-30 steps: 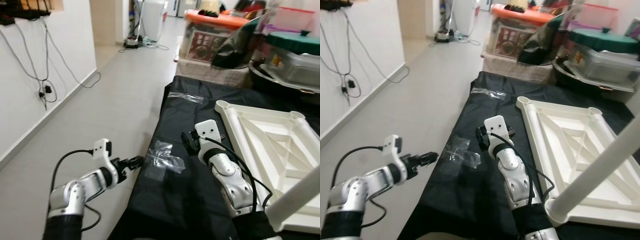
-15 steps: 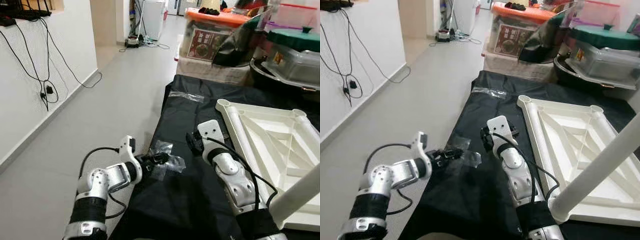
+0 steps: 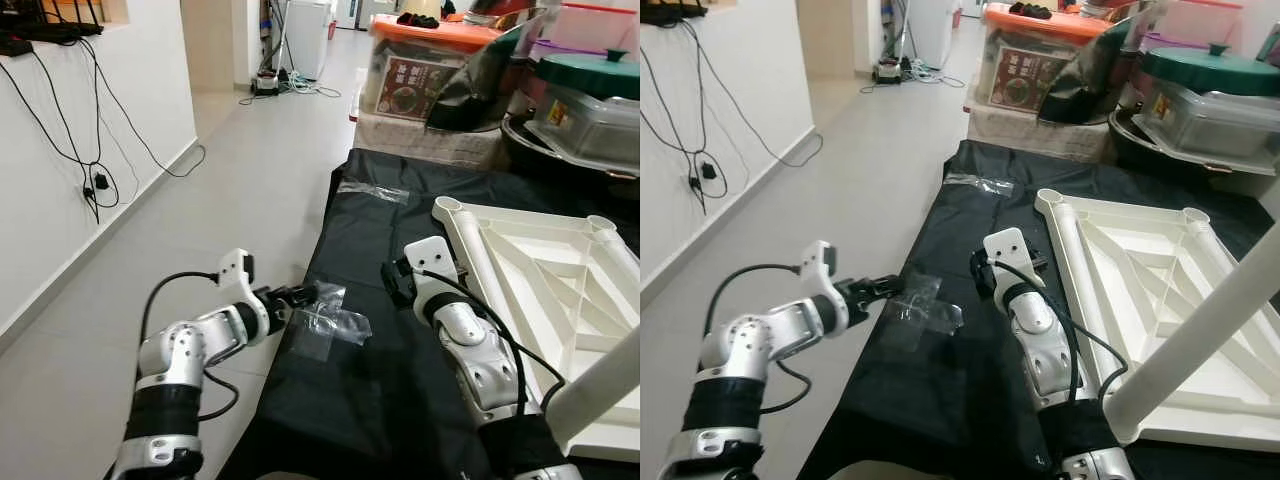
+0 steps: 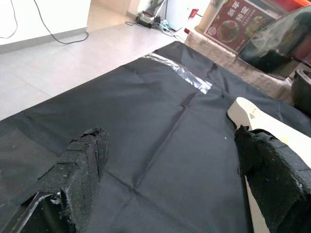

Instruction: Building children table

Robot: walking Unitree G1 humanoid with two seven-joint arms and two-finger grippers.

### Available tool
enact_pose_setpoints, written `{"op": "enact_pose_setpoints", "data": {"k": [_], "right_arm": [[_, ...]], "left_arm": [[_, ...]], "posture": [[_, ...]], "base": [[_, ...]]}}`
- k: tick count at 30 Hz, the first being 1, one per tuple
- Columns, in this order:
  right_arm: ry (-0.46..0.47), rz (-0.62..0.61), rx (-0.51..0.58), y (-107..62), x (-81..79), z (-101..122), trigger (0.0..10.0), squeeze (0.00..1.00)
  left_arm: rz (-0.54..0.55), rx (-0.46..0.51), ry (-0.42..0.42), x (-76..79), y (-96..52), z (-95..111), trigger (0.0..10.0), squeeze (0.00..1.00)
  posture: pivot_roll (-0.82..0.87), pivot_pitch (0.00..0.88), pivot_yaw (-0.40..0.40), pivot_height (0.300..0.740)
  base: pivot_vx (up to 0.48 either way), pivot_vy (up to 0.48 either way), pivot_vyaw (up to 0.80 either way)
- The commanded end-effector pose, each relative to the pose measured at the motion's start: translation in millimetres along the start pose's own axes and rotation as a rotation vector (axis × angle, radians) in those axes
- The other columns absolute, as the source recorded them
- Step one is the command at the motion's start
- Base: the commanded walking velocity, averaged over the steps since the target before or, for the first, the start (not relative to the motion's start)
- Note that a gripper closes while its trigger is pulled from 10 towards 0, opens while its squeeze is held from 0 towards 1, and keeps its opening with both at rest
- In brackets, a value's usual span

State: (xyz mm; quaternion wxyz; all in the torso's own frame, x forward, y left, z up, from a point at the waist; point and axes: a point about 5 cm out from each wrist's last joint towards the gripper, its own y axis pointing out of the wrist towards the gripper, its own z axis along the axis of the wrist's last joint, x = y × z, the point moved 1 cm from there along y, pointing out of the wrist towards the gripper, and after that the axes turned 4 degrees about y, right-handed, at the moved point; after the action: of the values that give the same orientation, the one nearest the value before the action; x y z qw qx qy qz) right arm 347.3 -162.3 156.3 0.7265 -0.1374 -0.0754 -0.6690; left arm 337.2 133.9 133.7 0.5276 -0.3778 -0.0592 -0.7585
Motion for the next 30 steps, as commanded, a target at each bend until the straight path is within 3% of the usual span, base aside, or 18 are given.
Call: {"op": "enact_pose_setpoints", "data": {"k": [1,7,17,30], "right_arm": [[-0.001,0.014,-0.003,1.7,-2.3,-1,10.0,0.00],[-0.013,0.020,-0.003,4.3,-3.5,2,10.0,0.00],[-0.012,-0.011,-0.016,0.9,6.9,-2,10.0,0.00],[-0.019,-0.016,-0.030,-0.3,7.7,-4,10.0,0.00]], "left_arm": [[0.053,-0.026,-0.066,-17.3,-4.8,-6,10.0,0.00],[0.062,-0.131,-0.173,-21.1,17.0,-26,10.0,0.00],[0.045,-0.133,-0.130,-6.7,30.5,-19,10.0,0.00],[0.110,-0.180,-0.167,-21.5,43.4,-34,10.0,0.00]], "posture": [[0.05,0.000,-0.113,0.740],[0.02,0.000,-0.090,0.740],[0.00,0.000,-0.071,0.740],[-0.01,0.000,-0.064,0.740]], "base": [[0.000,0.000,0.00],[0.000,0.000,0.00],[0.000,0.000,0.00],[0.000,0.000,0.00]]}}
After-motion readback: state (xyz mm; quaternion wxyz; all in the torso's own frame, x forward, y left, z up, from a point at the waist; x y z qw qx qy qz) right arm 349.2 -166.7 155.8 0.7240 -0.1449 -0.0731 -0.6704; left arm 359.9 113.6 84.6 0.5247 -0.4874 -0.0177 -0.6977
